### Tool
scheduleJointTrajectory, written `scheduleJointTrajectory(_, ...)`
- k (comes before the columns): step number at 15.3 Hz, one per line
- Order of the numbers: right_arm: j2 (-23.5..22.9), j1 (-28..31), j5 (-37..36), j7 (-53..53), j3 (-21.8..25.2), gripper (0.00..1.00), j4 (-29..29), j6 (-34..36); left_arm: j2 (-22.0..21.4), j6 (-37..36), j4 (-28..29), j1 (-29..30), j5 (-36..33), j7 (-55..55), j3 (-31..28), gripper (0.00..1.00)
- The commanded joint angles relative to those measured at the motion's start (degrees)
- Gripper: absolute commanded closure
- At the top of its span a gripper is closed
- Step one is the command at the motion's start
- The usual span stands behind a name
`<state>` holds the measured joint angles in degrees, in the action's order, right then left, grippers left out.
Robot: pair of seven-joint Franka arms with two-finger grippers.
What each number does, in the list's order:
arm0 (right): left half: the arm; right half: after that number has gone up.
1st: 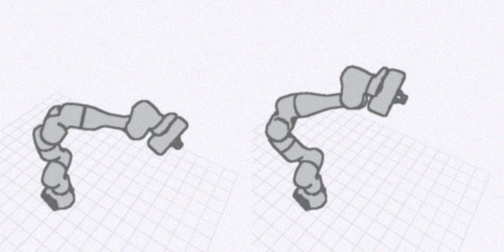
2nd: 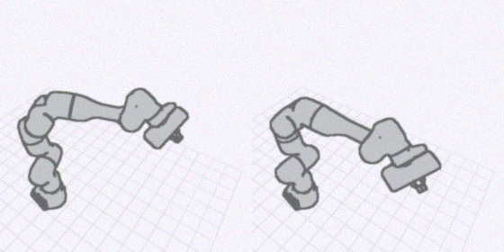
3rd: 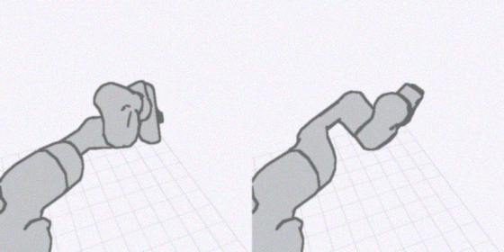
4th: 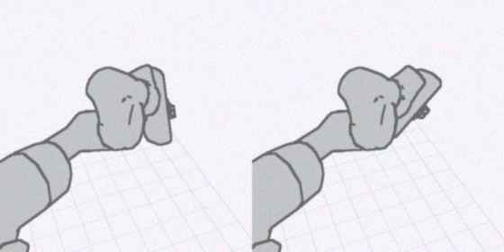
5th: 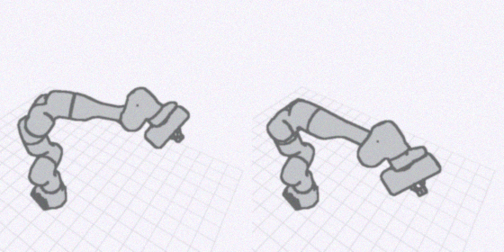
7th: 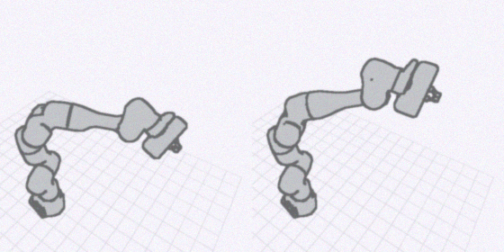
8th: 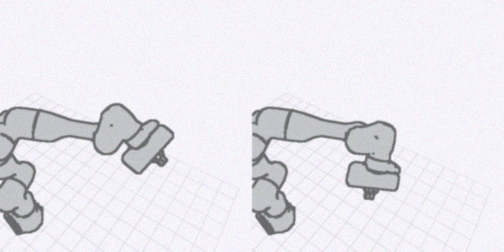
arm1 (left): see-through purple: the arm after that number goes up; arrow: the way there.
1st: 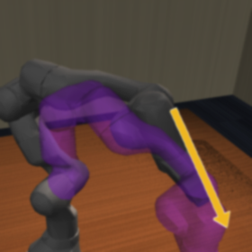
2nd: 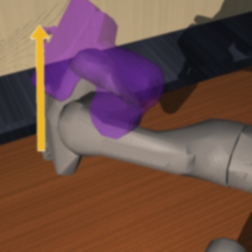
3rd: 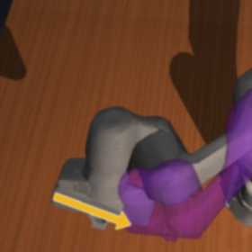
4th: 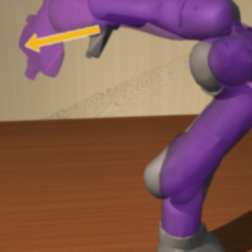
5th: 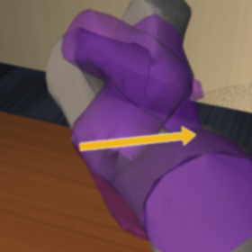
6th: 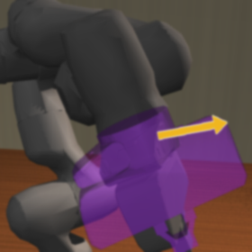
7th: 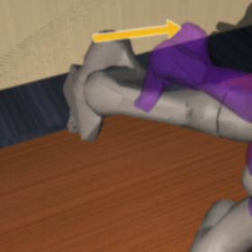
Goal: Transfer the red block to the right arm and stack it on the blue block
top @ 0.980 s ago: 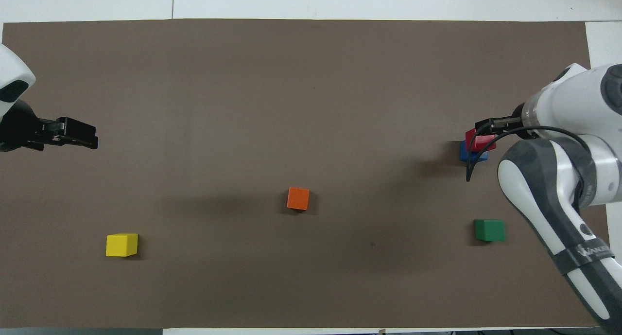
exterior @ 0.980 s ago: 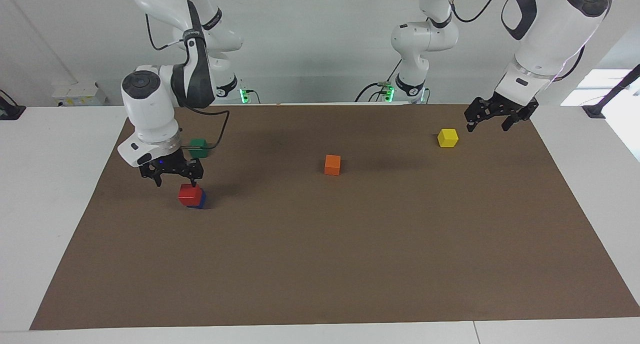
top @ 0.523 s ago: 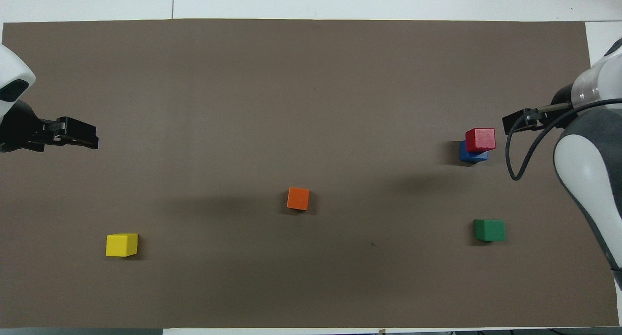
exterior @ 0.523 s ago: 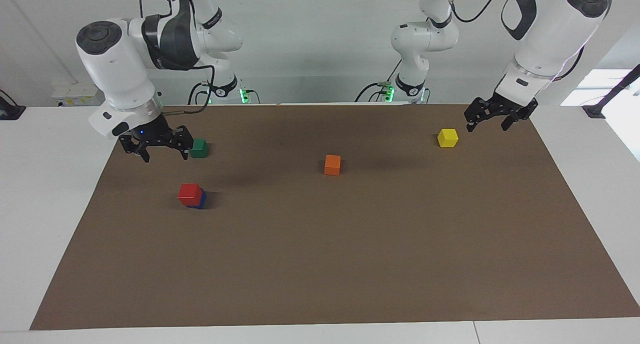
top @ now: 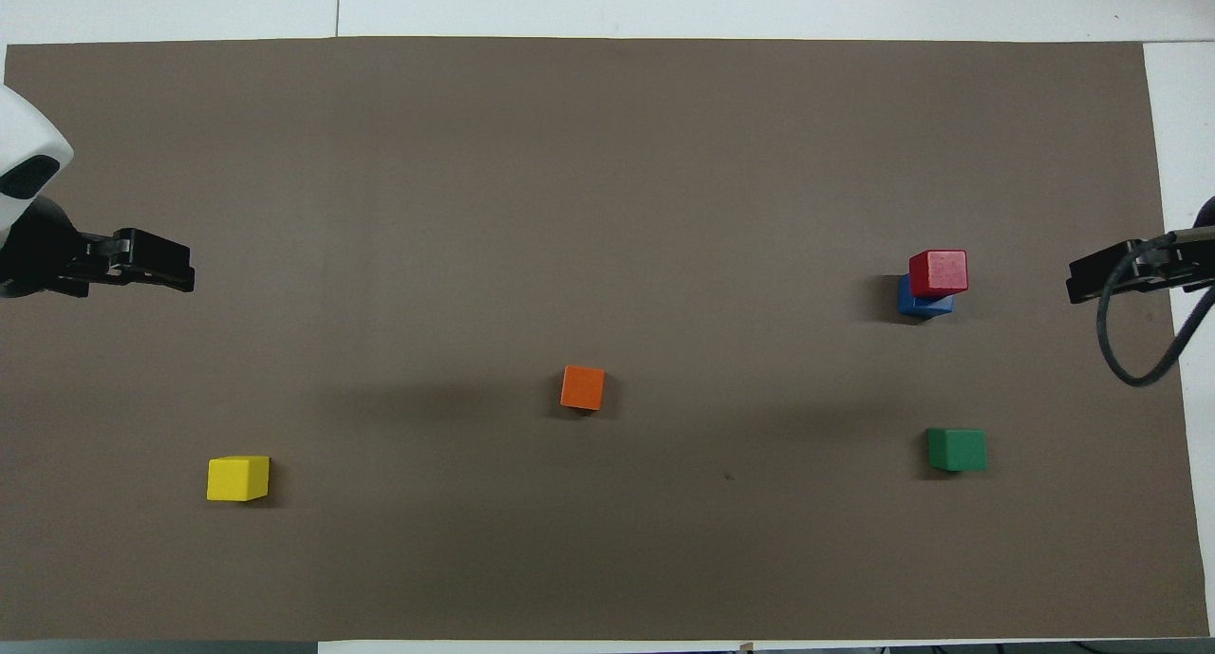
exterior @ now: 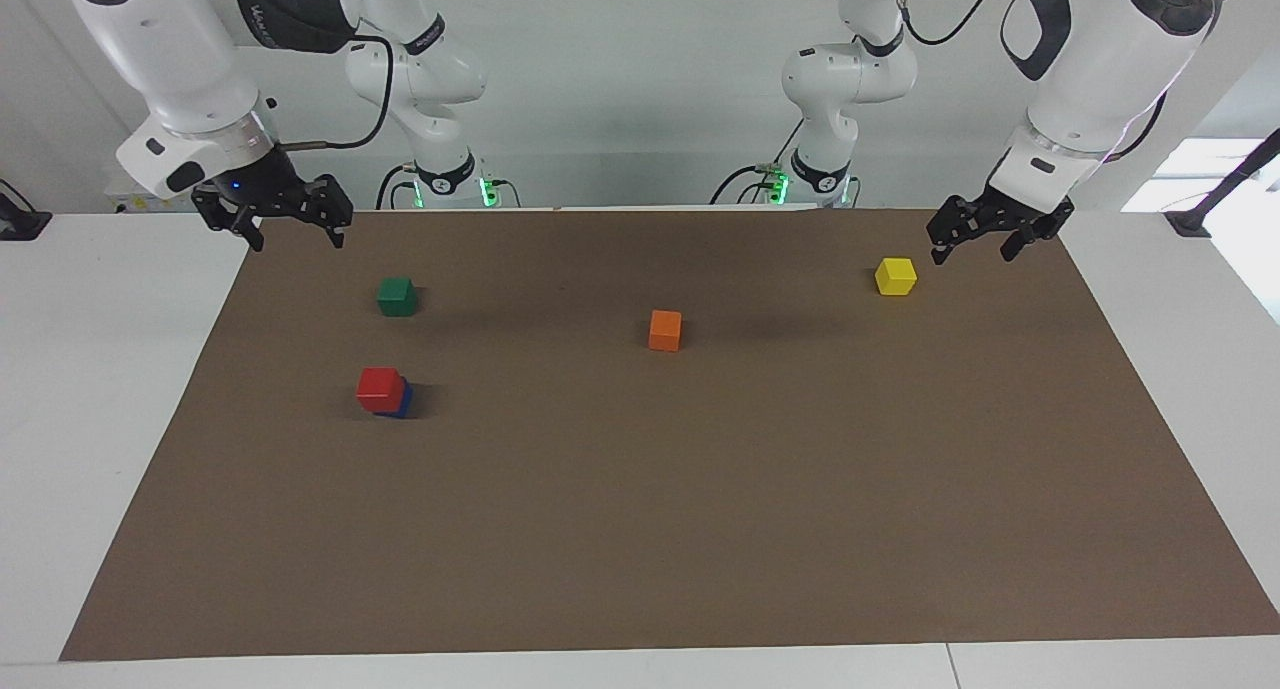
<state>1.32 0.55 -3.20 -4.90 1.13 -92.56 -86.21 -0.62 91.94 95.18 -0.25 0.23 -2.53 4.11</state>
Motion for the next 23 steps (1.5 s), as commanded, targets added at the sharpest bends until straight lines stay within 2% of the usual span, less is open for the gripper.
scheduleJointTrajectory(1, 1.1, -8.0, 1.1, -1.4, 9.0, 0.0, -0.9, 0.8, -0.7, -0.8, 0.1, -0.4, -0.5, -0.9, -0.2, 0.0)
scheduleJointTrajectory(7, 0.6, -5.7, 2.8, -4.7, 8.5, 0.0, -0.1, 0.5, -0.9, -0.9, 0.4, -0.1, -0.5, -0.9, -0.3, 0.0)
scheduleJointTrajectory(16, 0.8, -5.9, 2.1, -4.5, 8.5, 0.0, -0.1, 0.4, -0.9, -0.9, 0.4, -0.1, -0.5, -0.9, -0.3, 0.0)
scheduleJointTrajectory(19, 0.8, -5.9, 2.0, -3.9, 8.5, 0.0, -0.3, -2.2, -0.9, -0.9, 0.4, -0.1, -0.5, -0.9, -0.3, 0.0)
scheduleJointTrajectory(23, 1.0, -5.8, 2.0, -3.9, 8.5, 0.0, -0.8, -2.4, -0.9, -0.9, 0.4, -0.1, -0.5, -0.9, -0.3, 0.0)
